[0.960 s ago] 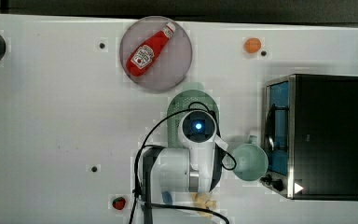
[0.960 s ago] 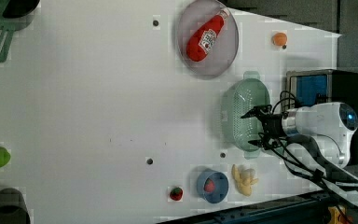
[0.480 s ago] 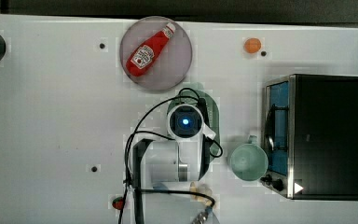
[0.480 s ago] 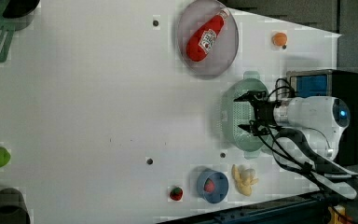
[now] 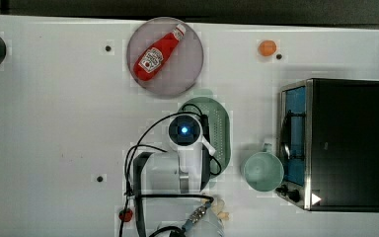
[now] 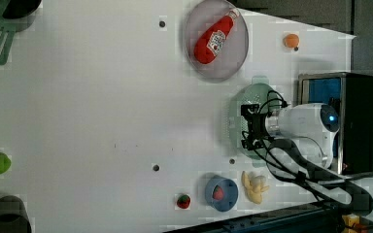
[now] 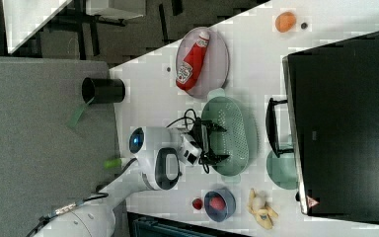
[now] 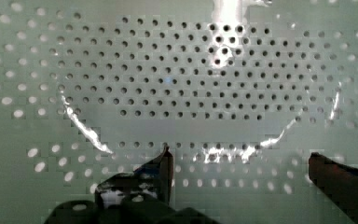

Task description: Drag strainer right to left.

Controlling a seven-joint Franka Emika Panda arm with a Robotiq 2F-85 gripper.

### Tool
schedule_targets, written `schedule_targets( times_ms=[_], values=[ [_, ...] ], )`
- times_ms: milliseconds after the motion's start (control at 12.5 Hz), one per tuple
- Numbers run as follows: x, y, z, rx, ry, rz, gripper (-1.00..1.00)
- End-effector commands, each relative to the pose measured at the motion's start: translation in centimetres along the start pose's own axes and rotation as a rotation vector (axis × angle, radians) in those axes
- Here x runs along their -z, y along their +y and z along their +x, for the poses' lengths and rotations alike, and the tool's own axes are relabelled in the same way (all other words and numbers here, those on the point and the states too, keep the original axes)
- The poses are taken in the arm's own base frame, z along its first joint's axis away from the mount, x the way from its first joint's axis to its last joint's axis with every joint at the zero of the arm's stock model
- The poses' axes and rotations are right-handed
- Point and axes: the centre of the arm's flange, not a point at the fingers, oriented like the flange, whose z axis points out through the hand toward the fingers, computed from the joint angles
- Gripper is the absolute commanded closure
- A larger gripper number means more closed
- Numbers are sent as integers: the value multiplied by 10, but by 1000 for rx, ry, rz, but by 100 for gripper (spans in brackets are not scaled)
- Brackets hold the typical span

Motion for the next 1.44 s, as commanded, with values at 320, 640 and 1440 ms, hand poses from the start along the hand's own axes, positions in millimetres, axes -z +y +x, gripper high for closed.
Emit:
schedule_targets(
  times_ms=[320, 640, 1440],
  values=[
    [13, -6, -46, -40, -40, 23, -100],
    [15, -5, -89, -34, -91, 19, -100],
    [22, -6, -220, -94, -115, 27, -100]
  ],
)
